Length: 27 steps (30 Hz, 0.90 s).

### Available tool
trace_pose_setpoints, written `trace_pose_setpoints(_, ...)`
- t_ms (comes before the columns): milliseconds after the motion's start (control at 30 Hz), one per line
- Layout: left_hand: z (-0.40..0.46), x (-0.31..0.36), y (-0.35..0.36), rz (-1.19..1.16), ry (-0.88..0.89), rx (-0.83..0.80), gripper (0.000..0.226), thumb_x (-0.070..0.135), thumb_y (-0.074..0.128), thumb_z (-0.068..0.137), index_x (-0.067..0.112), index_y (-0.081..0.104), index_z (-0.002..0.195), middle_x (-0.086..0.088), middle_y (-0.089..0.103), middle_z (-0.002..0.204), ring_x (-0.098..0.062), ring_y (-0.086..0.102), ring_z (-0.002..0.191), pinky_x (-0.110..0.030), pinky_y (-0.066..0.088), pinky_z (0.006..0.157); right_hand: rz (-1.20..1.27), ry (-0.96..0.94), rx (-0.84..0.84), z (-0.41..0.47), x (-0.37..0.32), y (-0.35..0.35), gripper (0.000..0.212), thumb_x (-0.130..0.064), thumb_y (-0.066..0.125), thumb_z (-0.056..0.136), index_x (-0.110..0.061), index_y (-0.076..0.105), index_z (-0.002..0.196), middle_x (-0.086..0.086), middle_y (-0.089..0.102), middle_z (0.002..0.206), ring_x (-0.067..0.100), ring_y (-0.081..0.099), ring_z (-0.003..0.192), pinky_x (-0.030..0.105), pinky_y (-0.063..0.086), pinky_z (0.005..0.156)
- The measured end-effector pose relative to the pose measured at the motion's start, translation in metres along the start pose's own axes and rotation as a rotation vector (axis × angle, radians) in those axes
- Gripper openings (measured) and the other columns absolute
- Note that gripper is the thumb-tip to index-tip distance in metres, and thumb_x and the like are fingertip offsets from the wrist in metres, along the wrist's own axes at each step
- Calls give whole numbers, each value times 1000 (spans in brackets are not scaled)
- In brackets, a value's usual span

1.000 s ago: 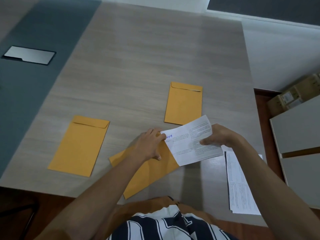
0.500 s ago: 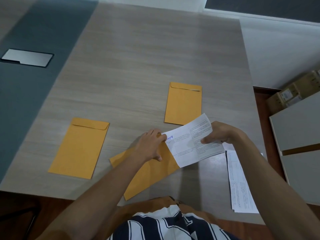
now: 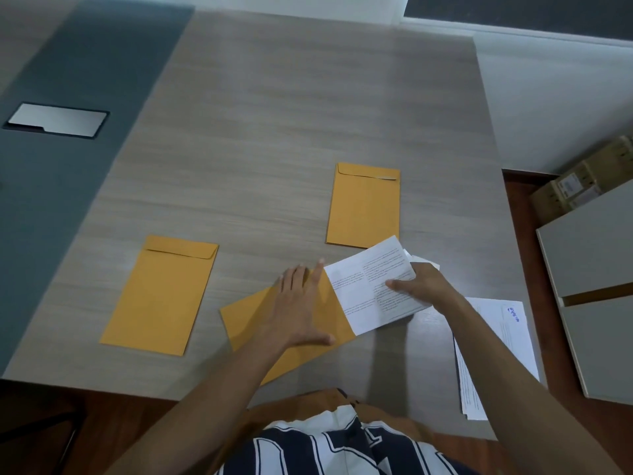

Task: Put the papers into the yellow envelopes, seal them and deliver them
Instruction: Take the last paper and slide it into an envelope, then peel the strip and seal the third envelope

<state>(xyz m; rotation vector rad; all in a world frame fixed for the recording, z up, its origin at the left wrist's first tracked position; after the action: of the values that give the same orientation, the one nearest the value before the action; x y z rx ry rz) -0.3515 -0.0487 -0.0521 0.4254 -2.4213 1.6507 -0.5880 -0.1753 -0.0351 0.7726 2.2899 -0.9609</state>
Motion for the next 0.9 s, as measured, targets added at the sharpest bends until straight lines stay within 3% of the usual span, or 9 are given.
trace_pose_setpoints(133,-4,4,11,93,26,11,155,78,77,46,33,-31,147,-17,4,160,-38,-1,149,-57,7,120,-18,-11,56,-5,8,9,37,-16,71,85,-19,64,121,-1,68,115,21,62,106,38,49,93)
trace_pose_setpoints(200,-3,7,11,105,33,8,154,78,76,46,33,-31,147,-17,5,158,-40,-1,148,-60,7,118,3,-12,40,-7,7,14,39,-16,70,86,-21,62,124,-2,68,115,20,61,107,36,49,91)
trace_pose_setpoints(333,-2,9,11,96,21,-7,152,79,75,47,34,-31,147,-18,4,158,-41,-1,148,-64,6,116,97,-11,13,-13,0,26,30,-12,68,88,-17,66,118,-2,69,112,15,63,98,21,47,71)
trace_pose_setpoints(533,-1,11,10,98,20,-31,149,78,73,49,33,-31,146,-19,2,158,-41,-3,147,-64,3,116,97,-34,4,-20,-7,54,25,-15,67,87,-22,67,111,-4,70,109,16,65,101,33,52,86)
trace_pose_setpoints(700,-5,8,13,126,29,-58,152,83,72,48,35,-35,144,-18,-9,161,-40,-13,148,-64,0,116,-42,-34,62,-22,-12,59,23,-25,64,89,-21,67,112,-6,68,108,15,62,100,31,50,85)
trace_pose_setpoints(800,-4,7,11,154,34,-57,150,83,71,48,34,-33,145,-16,-4,161,-39,-8,149,-65,3,116,-61,-8,131,-21,-11,53,21,-21,58,91,-18,66,110,-1,69,110,17,62,101,31,48,83)
trace_pose_setpoints(900,-2,9,9,182,64,-46,147,84,68,49,32,-28,147,-17,3,159,-40,-3,148,-68,4,113,-37,17,84,-23,-11,55,15,-16,56,91,-21,65,104,-2,69,111,18,63,103,37,53,90)
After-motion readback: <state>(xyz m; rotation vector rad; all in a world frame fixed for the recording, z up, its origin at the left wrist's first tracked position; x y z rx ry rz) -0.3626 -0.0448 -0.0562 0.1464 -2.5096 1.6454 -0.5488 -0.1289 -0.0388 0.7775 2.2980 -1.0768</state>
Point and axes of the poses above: each hand's wrist, its own z-axis towards the middle knuckle, its own y-axis out of the palm, x = y × z, the point moved 4 cm from there along z, towards the middle knuckle
